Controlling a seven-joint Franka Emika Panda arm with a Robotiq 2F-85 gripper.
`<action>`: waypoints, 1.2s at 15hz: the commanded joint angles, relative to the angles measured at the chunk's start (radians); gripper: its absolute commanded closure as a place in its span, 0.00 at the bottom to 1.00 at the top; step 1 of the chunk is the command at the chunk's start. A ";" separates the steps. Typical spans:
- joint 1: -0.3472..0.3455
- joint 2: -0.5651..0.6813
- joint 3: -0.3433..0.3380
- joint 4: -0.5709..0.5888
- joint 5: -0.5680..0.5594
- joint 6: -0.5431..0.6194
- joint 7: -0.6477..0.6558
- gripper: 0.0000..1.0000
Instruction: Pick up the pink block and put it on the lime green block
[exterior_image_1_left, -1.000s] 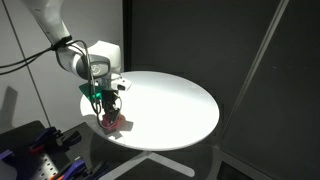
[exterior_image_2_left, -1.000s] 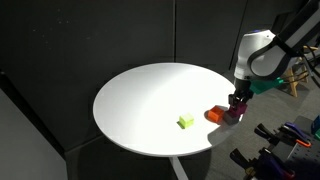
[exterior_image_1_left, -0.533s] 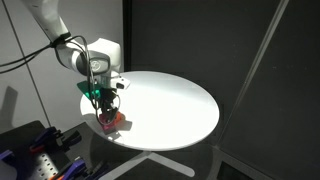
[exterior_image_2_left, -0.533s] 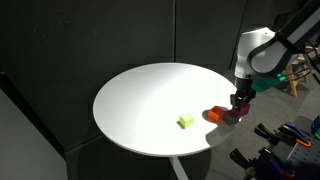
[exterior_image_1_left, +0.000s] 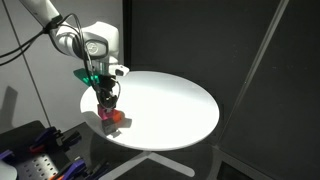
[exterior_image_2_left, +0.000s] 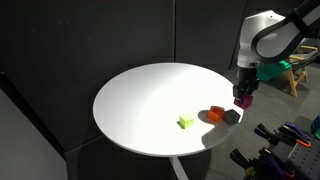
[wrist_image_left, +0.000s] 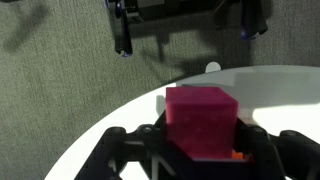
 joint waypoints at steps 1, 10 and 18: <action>0.008 -0.058 0.009 0.028 0.013 -0.067 -0.051 0.73; 0.062 -0.033 0.056 0.135 0.026 -0.085 -0.093 0.73; 0.119 0.089 0.110 0.216 0.043 -0.076 -0.095 0.73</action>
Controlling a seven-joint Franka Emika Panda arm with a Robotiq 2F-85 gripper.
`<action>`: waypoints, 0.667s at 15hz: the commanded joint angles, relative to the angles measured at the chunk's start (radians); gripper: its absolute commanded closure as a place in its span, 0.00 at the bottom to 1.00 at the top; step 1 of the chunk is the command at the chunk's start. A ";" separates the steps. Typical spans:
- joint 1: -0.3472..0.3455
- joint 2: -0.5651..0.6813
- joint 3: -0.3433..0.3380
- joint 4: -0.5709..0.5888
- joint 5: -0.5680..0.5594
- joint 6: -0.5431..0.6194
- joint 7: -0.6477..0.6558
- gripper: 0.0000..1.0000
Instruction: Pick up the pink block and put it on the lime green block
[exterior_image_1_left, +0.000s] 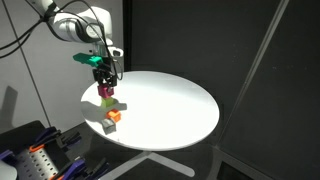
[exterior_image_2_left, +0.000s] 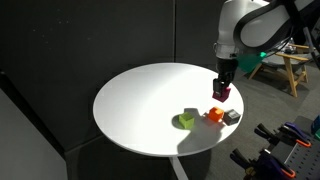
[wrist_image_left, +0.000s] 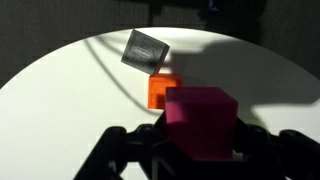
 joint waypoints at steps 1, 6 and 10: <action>0.016 0.086 0.019 0.068 0.031 -0.020 -0.033 0.73; 0.035 0.180 0.038 0.127 0.040 -0.009 -0.067 0.73; 0.044 0.230 0.044 0.175 0.025 -0.003 -0.073 0.73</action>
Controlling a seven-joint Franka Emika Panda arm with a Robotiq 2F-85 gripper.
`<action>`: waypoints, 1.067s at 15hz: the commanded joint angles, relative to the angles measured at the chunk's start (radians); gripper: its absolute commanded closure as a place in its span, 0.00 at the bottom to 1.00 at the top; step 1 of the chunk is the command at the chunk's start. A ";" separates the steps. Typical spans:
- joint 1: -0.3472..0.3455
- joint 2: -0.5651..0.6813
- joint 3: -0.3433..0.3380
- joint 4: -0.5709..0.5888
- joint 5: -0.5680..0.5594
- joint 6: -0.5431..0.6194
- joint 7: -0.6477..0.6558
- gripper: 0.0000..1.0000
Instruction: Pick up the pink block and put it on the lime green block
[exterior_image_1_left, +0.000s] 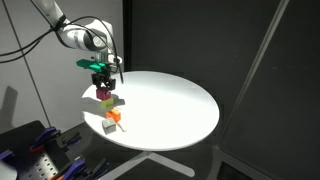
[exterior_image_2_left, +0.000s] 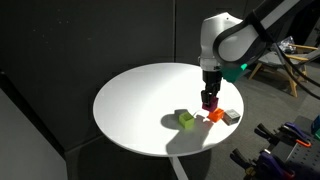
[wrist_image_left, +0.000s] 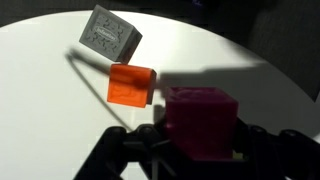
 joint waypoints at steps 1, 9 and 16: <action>0.005 0.048 0.005 0.063 0.000 -0.007 -0.027 0.73; 0.016 0.084 0.003 0.090 0.000 -0.002 -0.010 0.48; 0.017 0.094 0.002 0.100 0.000 -0.002 -0.010 0.48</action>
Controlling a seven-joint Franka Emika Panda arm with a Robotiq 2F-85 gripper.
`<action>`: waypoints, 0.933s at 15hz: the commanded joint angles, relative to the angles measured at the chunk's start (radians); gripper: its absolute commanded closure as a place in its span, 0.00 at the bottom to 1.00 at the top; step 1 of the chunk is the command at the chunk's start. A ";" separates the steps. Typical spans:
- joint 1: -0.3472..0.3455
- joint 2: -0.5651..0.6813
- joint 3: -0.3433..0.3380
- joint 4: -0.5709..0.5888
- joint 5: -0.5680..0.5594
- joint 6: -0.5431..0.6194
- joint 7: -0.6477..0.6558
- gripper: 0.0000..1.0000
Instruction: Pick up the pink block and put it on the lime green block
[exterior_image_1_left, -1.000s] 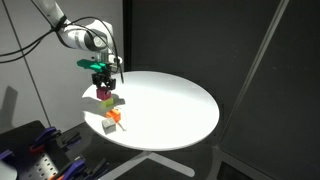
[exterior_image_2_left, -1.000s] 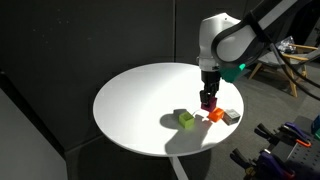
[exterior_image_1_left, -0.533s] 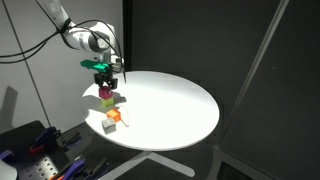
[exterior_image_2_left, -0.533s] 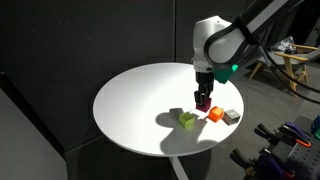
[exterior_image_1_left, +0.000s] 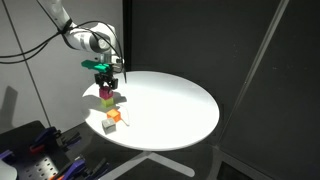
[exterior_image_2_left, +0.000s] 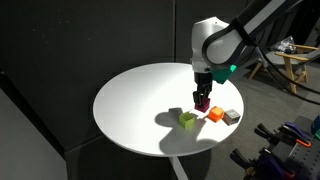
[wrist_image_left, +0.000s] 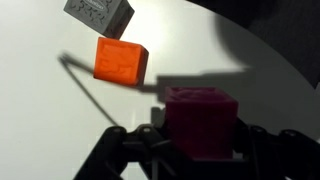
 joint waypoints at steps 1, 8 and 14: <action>0.001 0.000 -0.001 0.002 0.001 -0.003 0.000 0.48; -0.001 -0.014 0.002 -0.002 0.006 0.007 -0.012 0.73; 0.010 0.007 0.010 0.024 -0.002 0.011 -0.014 0.73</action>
